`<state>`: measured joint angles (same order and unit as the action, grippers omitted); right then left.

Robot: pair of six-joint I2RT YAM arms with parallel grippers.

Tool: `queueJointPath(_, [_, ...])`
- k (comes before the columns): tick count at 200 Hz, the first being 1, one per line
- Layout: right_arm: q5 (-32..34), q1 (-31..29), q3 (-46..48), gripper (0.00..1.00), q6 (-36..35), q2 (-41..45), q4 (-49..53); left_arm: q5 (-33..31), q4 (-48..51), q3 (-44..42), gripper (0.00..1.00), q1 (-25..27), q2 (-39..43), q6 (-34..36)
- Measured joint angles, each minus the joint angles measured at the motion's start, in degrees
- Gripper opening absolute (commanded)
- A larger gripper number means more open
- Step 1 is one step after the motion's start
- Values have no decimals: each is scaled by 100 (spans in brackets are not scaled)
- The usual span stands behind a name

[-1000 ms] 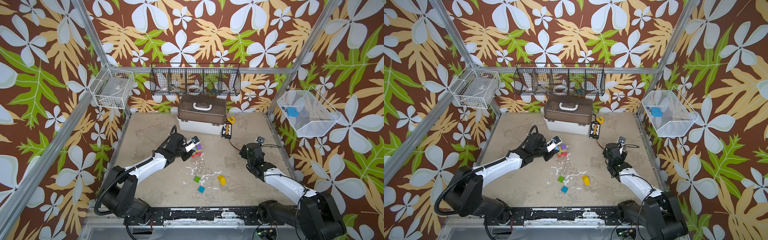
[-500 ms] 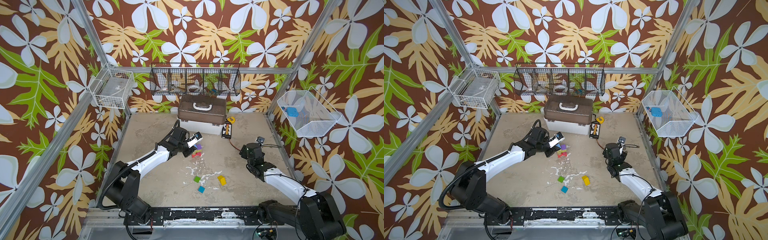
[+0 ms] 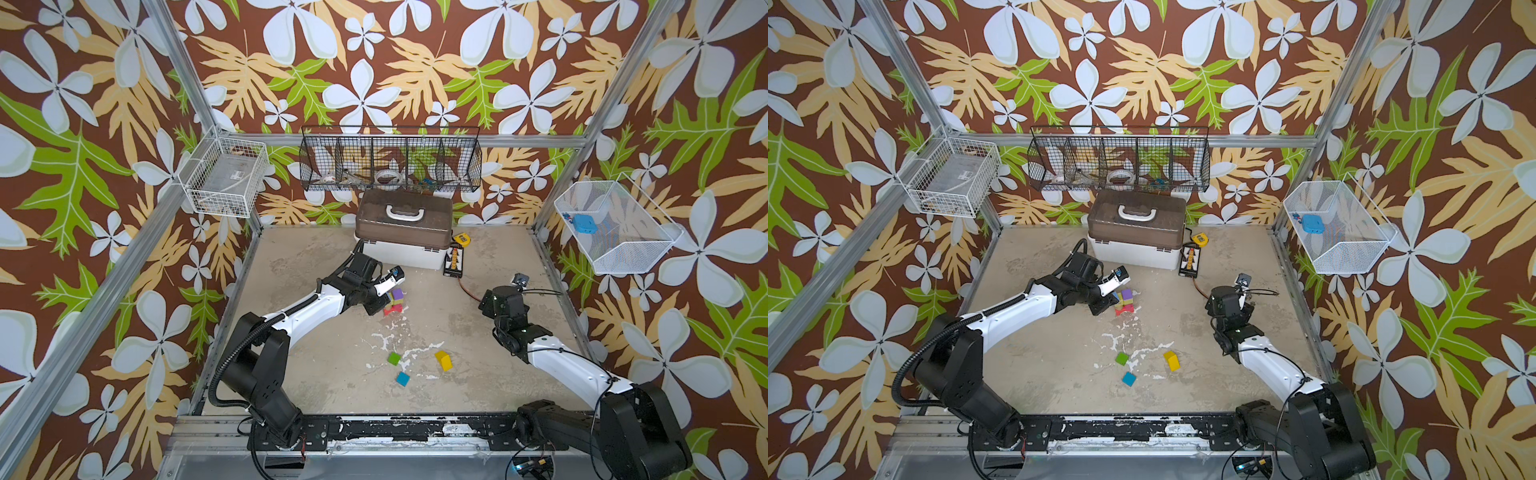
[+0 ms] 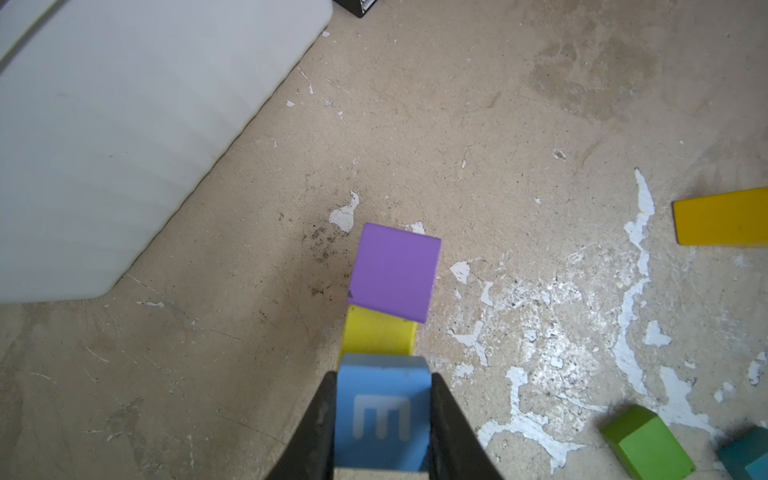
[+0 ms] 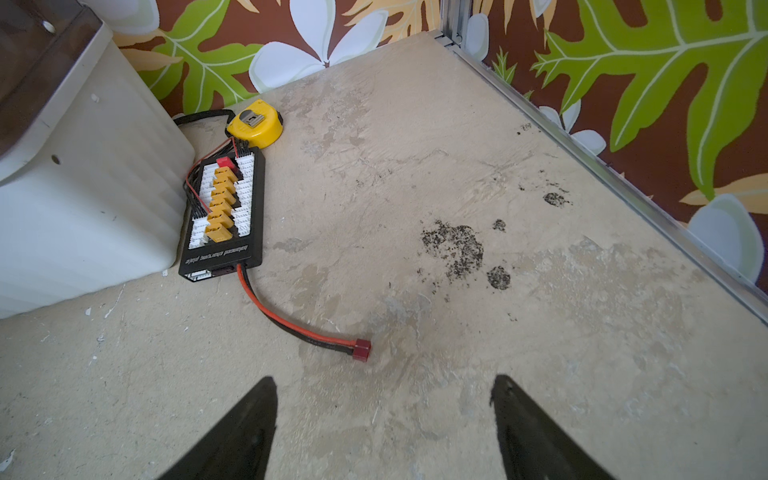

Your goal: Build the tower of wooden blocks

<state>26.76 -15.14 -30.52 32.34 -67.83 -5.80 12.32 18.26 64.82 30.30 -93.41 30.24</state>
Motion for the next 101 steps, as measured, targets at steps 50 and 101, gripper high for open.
queueJointPath(50, [-2,0,0,81,-2,0,0,122,-13,0,0,-2,7,33])
queueJointPath(101, [-4,0,0,81,-2,0,0,197,-48,17,0,-2,7,131])
